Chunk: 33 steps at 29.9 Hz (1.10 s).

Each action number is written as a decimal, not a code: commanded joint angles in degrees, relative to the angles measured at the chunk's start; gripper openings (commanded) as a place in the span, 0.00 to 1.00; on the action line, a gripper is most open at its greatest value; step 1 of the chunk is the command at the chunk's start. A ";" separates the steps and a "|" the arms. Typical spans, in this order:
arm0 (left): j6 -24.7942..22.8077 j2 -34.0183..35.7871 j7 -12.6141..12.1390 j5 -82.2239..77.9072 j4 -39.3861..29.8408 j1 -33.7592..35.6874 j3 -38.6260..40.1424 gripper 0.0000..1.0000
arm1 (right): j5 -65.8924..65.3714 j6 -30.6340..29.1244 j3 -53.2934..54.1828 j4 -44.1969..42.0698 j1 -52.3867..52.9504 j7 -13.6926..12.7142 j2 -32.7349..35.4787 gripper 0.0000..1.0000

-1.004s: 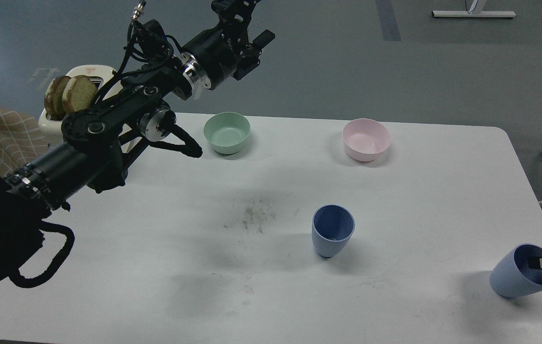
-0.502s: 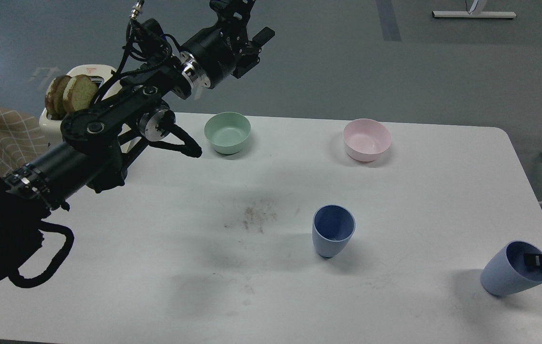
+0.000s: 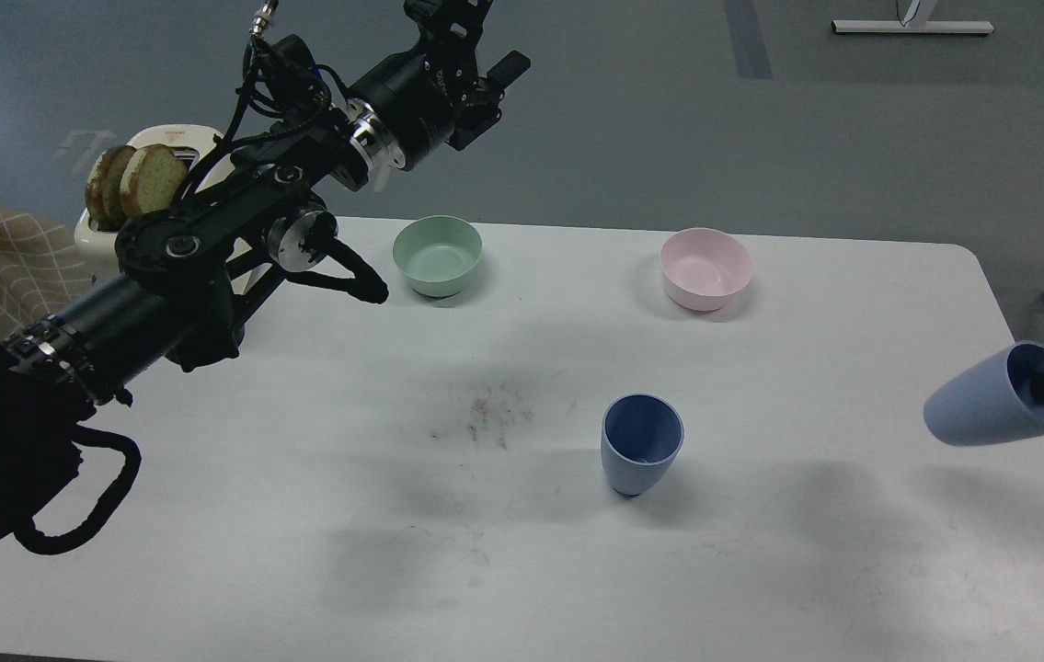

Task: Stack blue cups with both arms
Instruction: 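Lift the cup and swing it above the upright blue cup, then lower the held cup into the upright blue cup and release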

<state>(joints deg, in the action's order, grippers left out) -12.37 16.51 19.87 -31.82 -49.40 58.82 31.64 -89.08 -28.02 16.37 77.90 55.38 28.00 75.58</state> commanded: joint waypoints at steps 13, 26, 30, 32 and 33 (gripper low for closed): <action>0.24 3.09 -0.18 0.00 0.53 0.06 1.05 0.98 | -6.11 0.02 -12.75 -14.70 27.75 0.00 -28.45 0.00; 0.24 3.35 -0.36 0.00 0.71 0.06 0.70 0.98 | -5.14 0.02 -30.60 -3.04 42.62 0.00 -40.78 0.00; 0.24 3.35 -0.36 0.00 0.62 0.06 0.79 0.98 | -2.95 0.02 -32.02 0.58 42.88 0.00 -40.60 0.00; 0.16 3.35 -0.36 0.00 0.62 0.06 0.88 0.98 | -0.58 0.02 -32.37 1.73 42.89 0.00 -40.42 0.00; 0.16 3.35 -0.36 0.00 0.71 0.06 0.79 0.98 | -0.40 0.02 -32.37 1.82 42.97 0.00 -40.42 0.00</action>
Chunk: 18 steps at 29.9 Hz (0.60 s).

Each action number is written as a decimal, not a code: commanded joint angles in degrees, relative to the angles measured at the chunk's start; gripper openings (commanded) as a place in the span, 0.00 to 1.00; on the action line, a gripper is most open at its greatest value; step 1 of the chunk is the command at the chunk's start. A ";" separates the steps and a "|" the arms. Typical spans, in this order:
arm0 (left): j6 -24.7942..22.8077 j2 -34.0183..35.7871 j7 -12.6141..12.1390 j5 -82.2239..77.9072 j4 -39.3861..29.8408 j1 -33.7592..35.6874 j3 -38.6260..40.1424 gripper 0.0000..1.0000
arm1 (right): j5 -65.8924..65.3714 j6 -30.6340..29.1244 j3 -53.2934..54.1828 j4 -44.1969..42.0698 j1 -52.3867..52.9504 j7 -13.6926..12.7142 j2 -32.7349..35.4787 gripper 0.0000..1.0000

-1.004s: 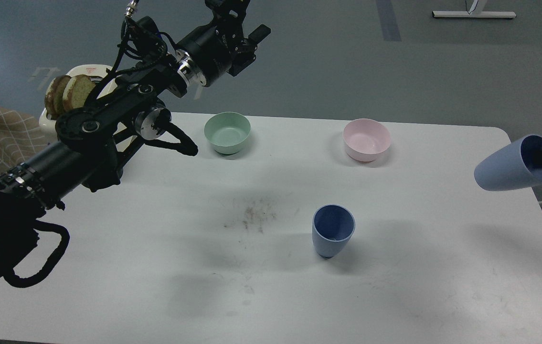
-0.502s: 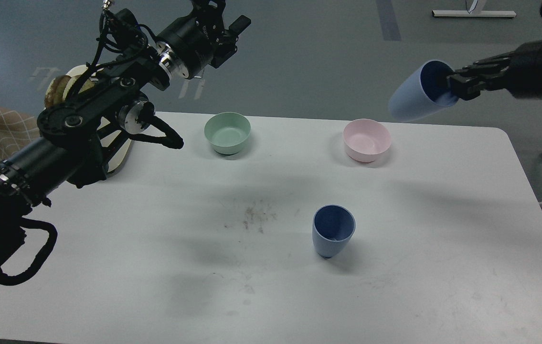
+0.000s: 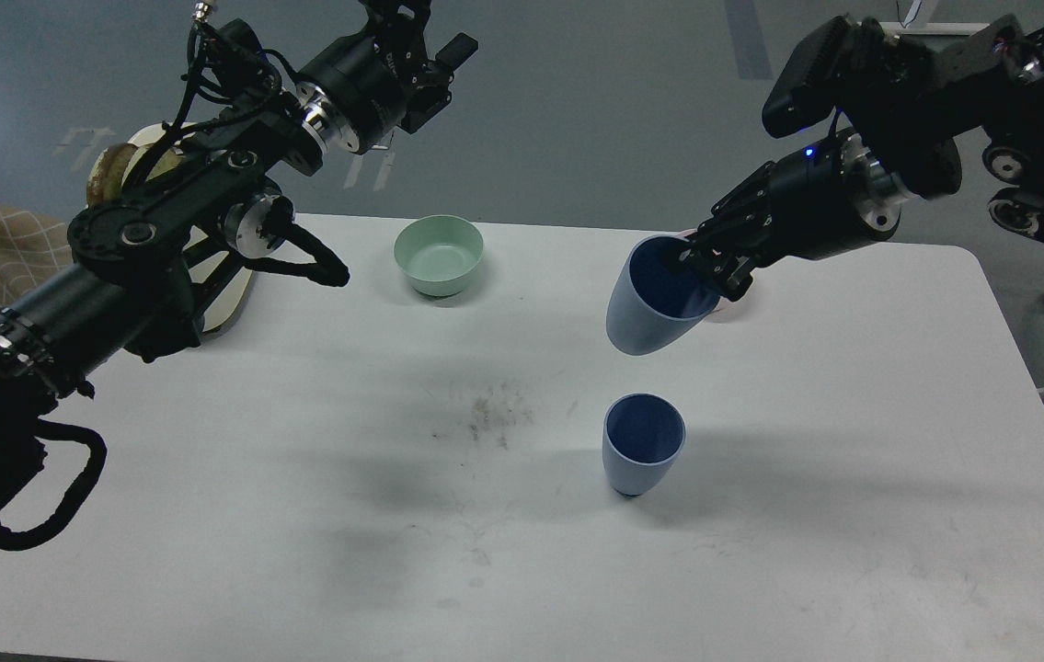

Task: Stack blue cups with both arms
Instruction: 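Lower the held cup into the upright blue cup and release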

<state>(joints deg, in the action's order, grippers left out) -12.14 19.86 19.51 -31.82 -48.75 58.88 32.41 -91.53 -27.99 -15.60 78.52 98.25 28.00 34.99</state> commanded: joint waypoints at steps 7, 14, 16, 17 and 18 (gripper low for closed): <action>-0.16 0.09 0.00 0.00 -0.03 -0.08 0.02 0.98 | 1.97 -0.01 -3.03 1.20 -0.08 0.00 -1.59 0.00; -0.16 0.09 0.09 0.00 -0.03 -0.08 0.02 0.98 | 1.88 -0.01 -5.49 1.20 -0.16 0.00 -1.86 0.00; -0.08 0.09 0.09 0.00 0.05 -0.08 0.20 0.98 | 1.88 -0.01 -5.84 1.20 -0.25 0.00 -1.77 0.00; -0.16 0.09 0.09 0.00 -0.03 -0.08 0.20 0.98 | 1.80 -0.01 -5.84 1.20 -0.34 0.00 -1.86 0.00; -0.08 0.09 0.09 0.00 -0.03 -0.08 0.20 0.98 | 1.80 -0.01 -5.84 1.20 -0.34 0.00 -1.86 0.00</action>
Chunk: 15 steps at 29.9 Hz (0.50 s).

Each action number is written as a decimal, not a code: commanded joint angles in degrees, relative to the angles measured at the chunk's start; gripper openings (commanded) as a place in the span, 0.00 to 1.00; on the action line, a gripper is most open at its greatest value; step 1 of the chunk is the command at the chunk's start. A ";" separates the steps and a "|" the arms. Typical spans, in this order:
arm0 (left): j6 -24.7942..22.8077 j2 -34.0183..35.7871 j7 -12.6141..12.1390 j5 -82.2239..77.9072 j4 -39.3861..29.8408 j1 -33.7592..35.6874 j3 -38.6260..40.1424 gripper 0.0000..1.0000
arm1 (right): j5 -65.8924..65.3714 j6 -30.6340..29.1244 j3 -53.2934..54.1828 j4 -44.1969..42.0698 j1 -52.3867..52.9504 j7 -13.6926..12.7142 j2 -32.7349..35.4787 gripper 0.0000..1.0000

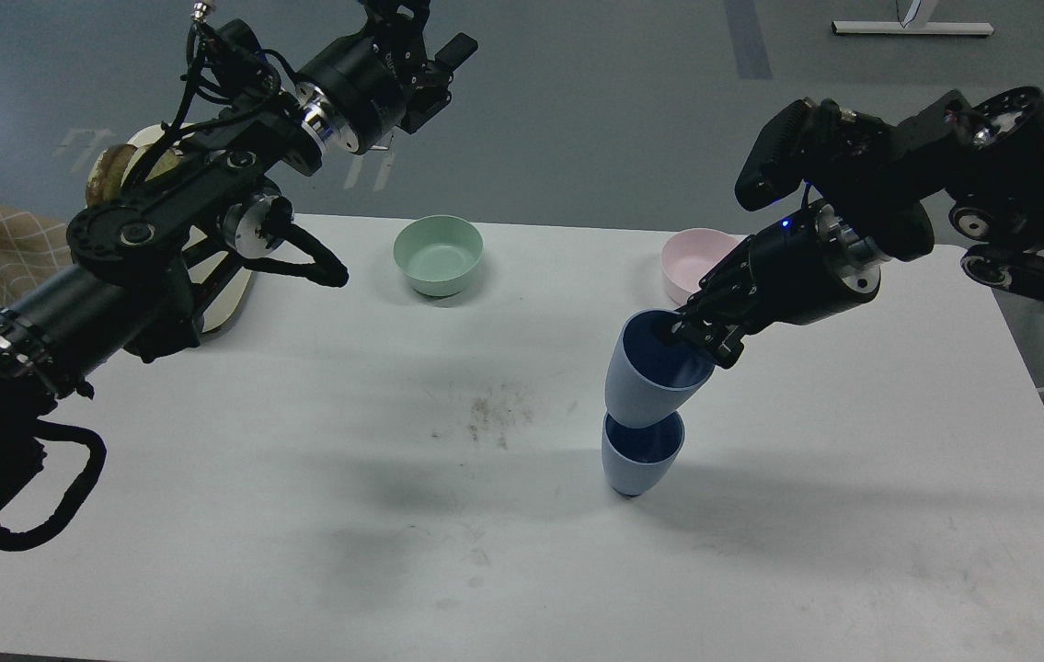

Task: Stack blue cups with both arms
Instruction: 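Lower the held cup into the upright blue cup and release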

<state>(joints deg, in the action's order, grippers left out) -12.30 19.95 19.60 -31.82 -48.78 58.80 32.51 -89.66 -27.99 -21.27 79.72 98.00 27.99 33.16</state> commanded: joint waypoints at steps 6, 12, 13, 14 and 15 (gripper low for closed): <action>0.09 0.00 0.09 0.00 0.00 -0.09 0.10 0.98 | -0.08 -0.01 -0.27 0.08 -0.62 0.01 -0.20 0.00; 0.09 0.00 0.09 -0.09 0.00 -0.53 0.10 0.98 | -0.51 -0.01 -1.41 0.08 -0.70 0.01 -0.72 0.00; 0.09 0.00 0.09 -0.09 0.00 -0.53 0.10 0.98 | -0.51 -0.01 -1.41 0.08 -0.70 0.01 -0.72 0.00; 0.09 0.00 0.09 -0.09 0.09 -0.53 0.10 0.98 | -0.51 -0.01 -1.50 0.08 -0.70 0.01 -0.81 0.00; 0.17 0.00 0.09 -0.09 0.00 -0.53 0.10 0.98 | -0.51 -0.01 -1.50 0.08 -0.70 0.01 -0.90 0.00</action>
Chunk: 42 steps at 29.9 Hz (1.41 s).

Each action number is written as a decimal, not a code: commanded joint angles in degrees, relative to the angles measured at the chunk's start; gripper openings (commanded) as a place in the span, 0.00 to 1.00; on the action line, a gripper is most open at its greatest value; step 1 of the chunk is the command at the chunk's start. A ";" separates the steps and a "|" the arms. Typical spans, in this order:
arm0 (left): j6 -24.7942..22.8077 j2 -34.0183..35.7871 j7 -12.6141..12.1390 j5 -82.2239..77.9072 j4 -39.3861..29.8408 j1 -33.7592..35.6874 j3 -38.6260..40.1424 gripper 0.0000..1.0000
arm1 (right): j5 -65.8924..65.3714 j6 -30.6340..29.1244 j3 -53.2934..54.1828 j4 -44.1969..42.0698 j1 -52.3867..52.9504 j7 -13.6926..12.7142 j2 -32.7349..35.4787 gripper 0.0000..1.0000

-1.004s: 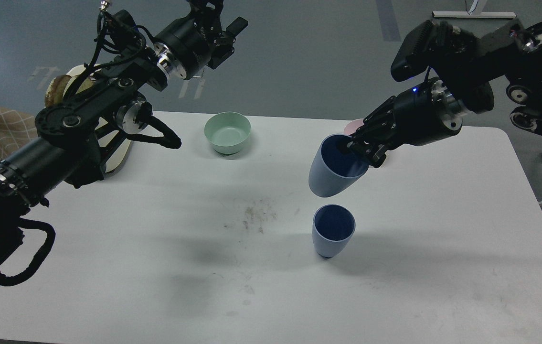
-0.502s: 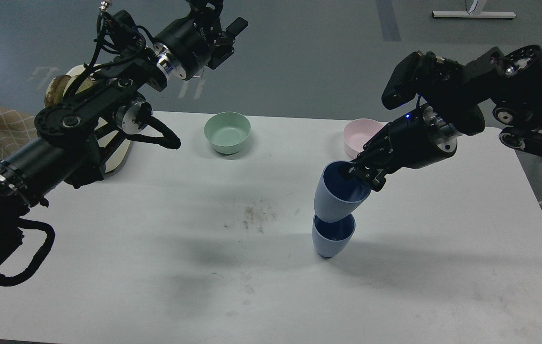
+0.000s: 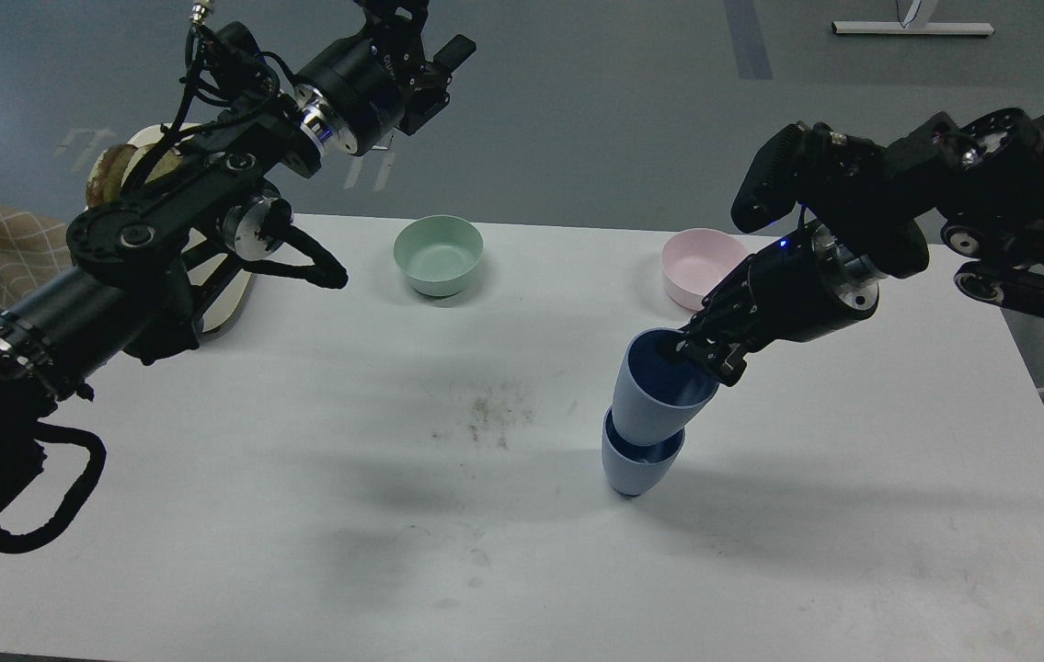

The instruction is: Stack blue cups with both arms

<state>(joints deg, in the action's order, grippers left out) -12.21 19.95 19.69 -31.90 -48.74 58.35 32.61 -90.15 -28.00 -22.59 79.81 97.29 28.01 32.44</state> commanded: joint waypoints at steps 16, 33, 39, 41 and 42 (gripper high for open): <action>0.26 0.00 0.09 0.08 -0.04 -0.08 0.09 0.98 | 0.06 0.00 -0.17 0.00 -0.09 -0.01 -0.97 0.00; 0.26 1.05 0.09 0.08 -0.04 -0.35 0.09 0.98 | 0.76 0.00 0.01 -0.09 -0.09 -0.01 -0.88 0.60; 0.26 0.96 0.00 0.08 -0.04 -0.43 0.09 0.98 | 0.94 0.00 1.49 -0.61 0.35 -0.01 -0.62 0.74; 0.26 1.05 0.00 0.08 -0.04 -0.35 0.09 0.98 | 1.11 0.00 4.12 -1.75 0.70 -0.01 -0.45 0.83; 0.26 1.05 0.00 0.08 -0.04 -0.35 0.09 0.98 | 1.20 0.00 5.35 -2.45 0.70 -0.01 -0.36 0.87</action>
<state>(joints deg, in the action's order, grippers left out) -11.95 20.99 19.78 -31.82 -48.77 57.97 32.70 -89.18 -28.01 -20.57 78.96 97.67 28.01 31.85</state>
